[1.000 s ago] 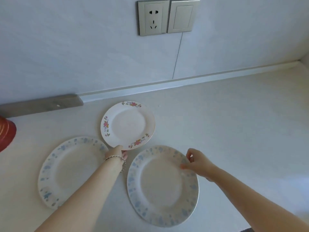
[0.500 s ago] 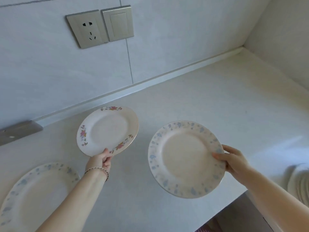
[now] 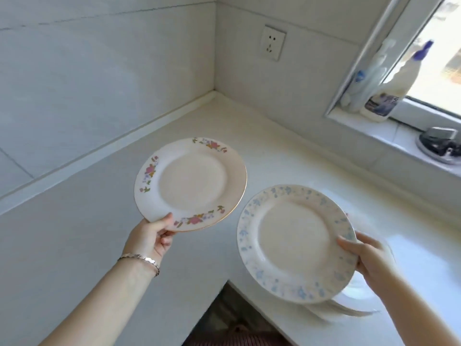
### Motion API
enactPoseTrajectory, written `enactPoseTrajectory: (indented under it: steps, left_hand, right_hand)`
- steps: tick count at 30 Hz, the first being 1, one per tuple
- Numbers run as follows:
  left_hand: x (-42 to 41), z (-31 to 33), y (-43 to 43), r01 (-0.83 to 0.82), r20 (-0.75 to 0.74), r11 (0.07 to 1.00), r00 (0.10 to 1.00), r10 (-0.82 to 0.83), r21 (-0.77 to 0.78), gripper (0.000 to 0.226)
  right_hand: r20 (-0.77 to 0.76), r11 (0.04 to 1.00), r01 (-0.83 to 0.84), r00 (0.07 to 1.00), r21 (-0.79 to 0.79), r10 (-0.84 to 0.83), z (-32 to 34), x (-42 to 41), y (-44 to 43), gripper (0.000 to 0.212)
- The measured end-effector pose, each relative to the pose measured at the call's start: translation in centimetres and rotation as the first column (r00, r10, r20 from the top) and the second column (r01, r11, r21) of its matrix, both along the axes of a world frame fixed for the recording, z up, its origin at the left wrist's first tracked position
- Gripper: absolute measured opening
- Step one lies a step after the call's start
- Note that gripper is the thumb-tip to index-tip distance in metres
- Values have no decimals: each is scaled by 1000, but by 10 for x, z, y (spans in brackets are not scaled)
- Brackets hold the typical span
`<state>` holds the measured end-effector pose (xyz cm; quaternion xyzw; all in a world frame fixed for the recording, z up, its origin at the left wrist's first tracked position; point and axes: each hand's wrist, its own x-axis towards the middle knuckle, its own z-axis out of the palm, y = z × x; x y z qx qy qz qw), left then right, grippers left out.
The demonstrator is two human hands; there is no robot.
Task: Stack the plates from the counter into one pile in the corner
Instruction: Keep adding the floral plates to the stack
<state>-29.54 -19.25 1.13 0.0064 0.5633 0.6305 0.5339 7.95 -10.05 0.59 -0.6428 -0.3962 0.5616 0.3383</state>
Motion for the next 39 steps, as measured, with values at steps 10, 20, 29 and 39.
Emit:
enactPoseTrajectory:
  steps: [10, 20, 29, 39]
  left_hand:
    - [138, 6, 74, 238, -68, 967, 967, -244, -87, 19]
    - [168, 10, 91, 333, -135, 929, 925, -355, -161, 17]
    - [174, 10, 97, 417, -149, 892, 884, -443, -176, 19]
    - [208, 4, 87, 757, -103, 605, 601, -793, -247, 17]
  right_hand:
    - [20, 975, 196, 981, -102, -195, -21, 143, -16, 16]
    - [432, 978, 184, 877, 102, -210, -31, 121, -21, 12]
    - [742, 993, 30, 668, -113, 64, -27, 99, -21, 38]
    - [351, 978, 159, 915, 135, -197, -13, 92, 6, 46]
